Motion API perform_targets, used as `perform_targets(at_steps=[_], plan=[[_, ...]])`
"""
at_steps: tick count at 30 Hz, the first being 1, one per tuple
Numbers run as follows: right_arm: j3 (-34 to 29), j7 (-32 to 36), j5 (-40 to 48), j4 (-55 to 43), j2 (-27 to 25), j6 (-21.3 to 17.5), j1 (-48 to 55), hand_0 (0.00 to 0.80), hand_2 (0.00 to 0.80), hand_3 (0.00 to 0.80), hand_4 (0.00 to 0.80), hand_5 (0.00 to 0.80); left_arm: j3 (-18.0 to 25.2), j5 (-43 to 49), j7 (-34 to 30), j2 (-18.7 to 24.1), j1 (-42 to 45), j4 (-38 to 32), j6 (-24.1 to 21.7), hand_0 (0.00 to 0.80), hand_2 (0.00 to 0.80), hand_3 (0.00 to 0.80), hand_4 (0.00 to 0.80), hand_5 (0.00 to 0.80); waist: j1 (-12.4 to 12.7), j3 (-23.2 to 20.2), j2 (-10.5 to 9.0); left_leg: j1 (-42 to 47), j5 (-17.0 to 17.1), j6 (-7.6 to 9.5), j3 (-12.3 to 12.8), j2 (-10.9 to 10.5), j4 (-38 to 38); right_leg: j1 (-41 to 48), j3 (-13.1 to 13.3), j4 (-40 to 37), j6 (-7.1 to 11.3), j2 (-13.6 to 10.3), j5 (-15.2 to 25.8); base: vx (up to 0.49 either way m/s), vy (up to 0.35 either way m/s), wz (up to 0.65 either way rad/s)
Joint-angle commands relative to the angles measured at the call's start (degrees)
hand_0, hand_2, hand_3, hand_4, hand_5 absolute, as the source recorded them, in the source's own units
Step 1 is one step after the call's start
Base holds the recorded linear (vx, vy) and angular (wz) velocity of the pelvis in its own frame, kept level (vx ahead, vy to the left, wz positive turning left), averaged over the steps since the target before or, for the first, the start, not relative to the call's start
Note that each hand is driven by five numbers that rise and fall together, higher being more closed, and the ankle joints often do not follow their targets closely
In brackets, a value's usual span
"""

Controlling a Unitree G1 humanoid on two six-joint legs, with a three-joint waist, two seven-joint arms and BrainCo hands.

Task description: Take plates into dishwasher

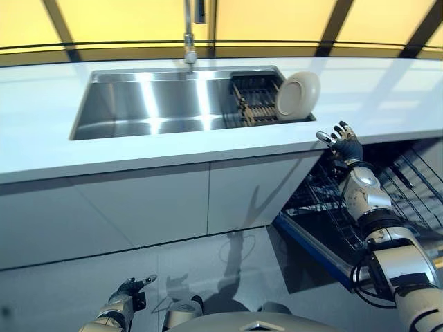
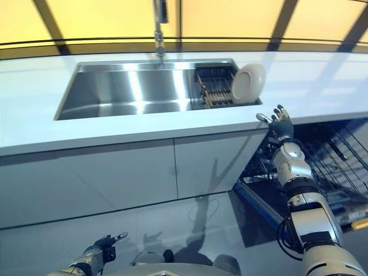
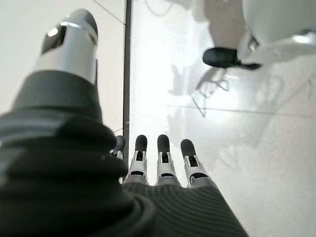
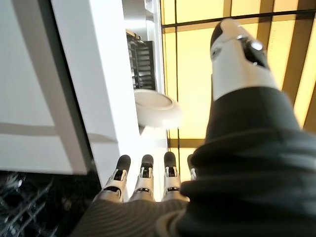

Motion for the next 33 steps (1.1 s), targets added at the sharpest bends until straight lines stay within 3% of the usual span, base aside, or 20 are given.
perform_targets(at_steps=[1,3,5,6,8,12,17,20,22,25,27,29,30,33], plan=[[-1.65,-1.52,-2.27,-4.54,-3.36,-3.47,-4.02,0.0,0.0,0.0,0.0,0.0,-1.45,0.44,0.36,0.83,-1.31,-0.89,-0.16,0.0,0.0,0.0,0.0,0.0,0.52,2.37,-1.17,3.0,-9.76,0.6,-4.42,-2.14,5.71,-4.81,0.07,-1.45,-4.5,3.1,11.48,0.23,-0.352,0.28],[-1.0,-2.09,-2.64,-6.29,-4.37,-3.16,-4.54,0.0,0.0,0.0,0.0,0.0,-1.17,0.22,-0.09,0.86,-0.8,-1.56,-1.09,0.0,0.0,0.0,0.0,0.0,0.2,2.65,-2.1,3.12,-11.83,0.65,-4.83,-2.23,7.75,-4.35,0.56,-0.59,-4.4,3.68,11.25,0.193,-0.291,0.3],[-1.08,-3.85,-4.61,-8.31,-4.79,-1.49,-3.93,0.0,0.0,0.0,0.0,0.0,0.5,-5.31,0.15,-0.16,-0.88,-1.82,-2.13,0.0,0.0,0.0,0.0,0.0,-1.13,1.88,-3.14,4.17,-13.31,-0.89,-4.32,-0.12,10.28,-4.02,2.67,3.33,-4.84,3.57,10.06,0.243,-0.256,0.46],[-1.25,-4.26,-4.42,-9.36,-5.17,-1.75,-2.59,0.0,0.0,0.0,0.0,0.0,1.18,-7.17,-0.37,-0.75,-0.78,-2.13,-2.13,0.0,0.0,0.0,0.0,0.0,-1.77,1.18,-3.29,5.1,-13.4,-1.69,-3.63,0.93,10.07,-3.48,2.6,3.06,-4.94,3.56,9.66,0.276,-0.211,0.68],[-2.53,-5.89,-4.64,-11.06,-5.53,-2.43,0.61,0.0,0.0,0.0,0.0,0.0,1.29,-2.53,-3.04,-2.5,-0.55,-2.38,-3.33,0.0,0.0,0.0,0.0,0.0,-2.38,-0.18,-3.81,6.32,-12.54,-3.23,-1.48,3.33,9.14,-0.89,1.66,1.17,-5.42,3.37,9.12,0.251,-0.207,0.79],[-2.9,-5.55,-3.64,-9.84,-5.6,-2.8,1.35,0.0,0.0,0.0,0.0,0.0,-1.11,-0.03,-2.43,-3.01,-1.73,-2.45,-3.5,0.0,0.0,0.0,0.0,0.0,-2.49,-1.32,-3.75,6.19,-10.57,-5.16,0.23,5.32,6.72,1.44,0.02,-1.57,-5.19,2.94,8.74,0.128,-0.151,0.66],[-1.01,-2.23,-3.18,-7.81,-4.25,-1.13,-0.73,0.0,0.0,0.0,0.0,0.0,-1.76,0.81,-1.99,-1.41,-2.72,-0.66,-1.05,0.0,0.0,0.0,0.0,0.0,-2.79,-2.04,-2.49,7.35,-9.67,-6.3,1.08,5.79,4.81,1.12,-1.51,-0.08,-4.92,2.37,7.56,0.085,-0.102,0.01],[-0.05,-2.51,-3.34,-7.44,-3.59,-0.67,-0.84,0.0,0.0,0.0,0.0,0.0,-0.44,-2.24,-0.19,-1.02,-2.56,0.2,-0.36,0.0,0.0,0.0,0.0,0.0,-2.85,-2.68,-2.01,7.86,-8.18,-7.12,0.09,6.36,6.99,1.33,-1.71,0.82,-6.05,3.28,6.14,0.106,-0.163,-0.05],[0.59,-2.8,-4.09,-7.66,-3.32,-0.55,-0.94,0.0,0.0,0.0,0.0,0.0,1.01,-4.8,1.33,-1.23,-2.46,0.54,-0.45,0.0,0.0,0.0,0.0,0.0,-2.54,-2.95,-1.97,6.79,-4.8,-8.13,-1.29,6.76,11.05,2.13,-1.97,0.82,-7.34,4.29,5.17,0.077,-0.167,0.04],[2.16,-2.42,-4.7,-7.88,-3.09,-0.99,-1.51,0.0,0.0,0.0,0.0,0.0,3.12,-5.35,1.42,-1.99,-2.15,1.85,-1.48,0.0,0.0,0.0,0.0,0.0,-1.46,-2.55,-3.17,2.15,0.77,-8.94,-3.58,5.76,23.04,4.58,-2.94,0.01,-9.86,5.18,3.71,0.073,-0.161,-0.03],[2.64,-2.39,-5.19,-7.94,-3.21,-0.94,-1.7,0.0,0.0,0.0,0.0,0.0,3.39,-5.38,1.39,-2.52,-1.88,2.15,-1.87,0.0,0.0,0.0,0.0,0.0,-0.8,-1.97,-3.99,-1.89,1.41,-8.72,-3.43,4.87,27.79,6.35,-2.92,-0.59,-10.61,5.15,3.33,0.077,-0.075,-0.29],[3.31,-2.85,-5.06,-7.57,-3.55,-0.93,-2.26,0.0,0.0,0.0,0.0,0.0,3.42,-5.82,1.22,-3.05,-1.04,2.1,-2.78,0.0,0.0,0.0,0.0,0.0,0.85,-1.01,-4.34,-6.14,-0.38,-7.19,-3.87,2.57,24.67,8.8,-1.56,-1.21,-10.05,5.4,2.54,0.121,0.036,-0.27],[3.38,-2.77,-5.12,-7.19,-3.59,-1.03,-2.53,0.0,0.0,0.0,0.0,0.0,3.44,-5.82,1.23,-3.12,-0.88,1.99,-2.85,0.0,0.0,0.0,0.0,0.0,1.24,-0.75,-4.23,-6.37,-0.58,-7.07,-3.7,2.56,23.62,9.48,-1.35,-1.3,-9.81,5.5,2.29,0.161,0.133,-0.11],[3.97,-3.36,-5.84,-5.35,-4.32,-0.87,-5.14,0.0,0.0,0.0,0.0,0.0,3.34,-4.78,1.61,-3.26,-0.28,0.81,-2.74,0.0,0.0,0.0,0.0,0.0,3.34,0.08,-3.07,-8.69,1.41,-7.35,-1.35,4.6,9.77,12.64,-1.05,-1.79,-8.73,5.95,0.4,0.143,0.152,-0.14]])
